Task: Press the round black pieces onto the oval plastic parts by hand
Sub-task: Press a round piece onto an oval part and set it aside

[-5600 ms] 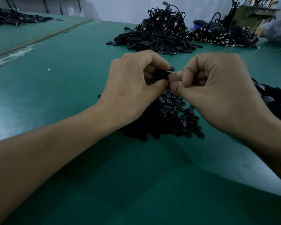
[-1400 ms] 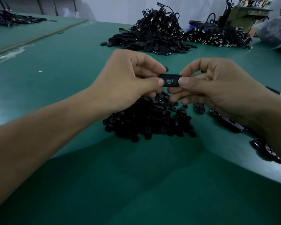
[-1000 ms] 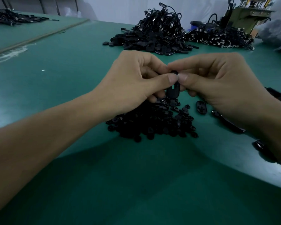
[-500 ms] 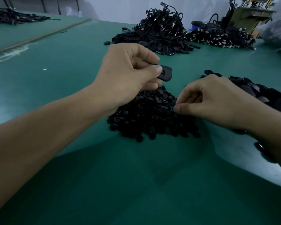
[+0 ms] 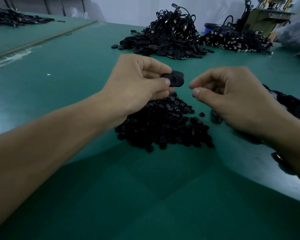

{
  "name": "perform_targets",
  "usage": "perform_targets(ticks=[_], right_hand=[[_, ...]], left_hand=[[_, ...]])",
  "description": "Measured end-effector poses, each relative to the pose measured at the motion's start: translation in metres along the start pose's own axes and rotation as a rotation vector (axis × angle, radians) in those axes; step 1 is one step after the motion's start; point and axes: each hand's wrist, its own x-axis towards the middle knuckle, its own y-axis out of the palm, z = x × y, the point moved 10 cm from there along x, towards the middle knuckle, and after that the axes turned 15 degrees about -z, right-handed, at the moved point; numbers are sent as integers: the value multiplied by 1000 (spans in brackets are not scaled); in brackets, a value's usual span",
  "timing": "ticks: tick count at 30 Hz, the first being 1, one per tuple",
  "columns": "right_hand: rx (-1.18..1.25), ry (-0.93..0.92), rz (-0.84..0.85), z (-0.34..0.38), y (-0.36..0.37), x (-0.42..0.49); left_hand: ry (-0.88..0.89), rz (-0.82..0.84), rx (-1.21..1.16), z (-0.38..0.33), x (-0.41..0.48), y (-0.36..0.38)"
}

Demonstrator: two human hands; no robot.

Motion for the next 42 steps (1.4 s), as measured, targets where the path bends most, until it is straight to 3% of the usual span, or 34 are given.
perform_targets(ticks=[9,19,27,42], right_hand=[[120,-5,-78,11,-10,0],[264,50,-34,13,-2,-3],[272,60,-130,12,-9,-2],[206,96,-156,12,-11,-3]], left_hand=[[-33,25,-5,1,-6,6],[-6,34,-5,-7,-12,11],[13,52,-23,-11,-16,15],[22,62,-65,-11,-17,18]])
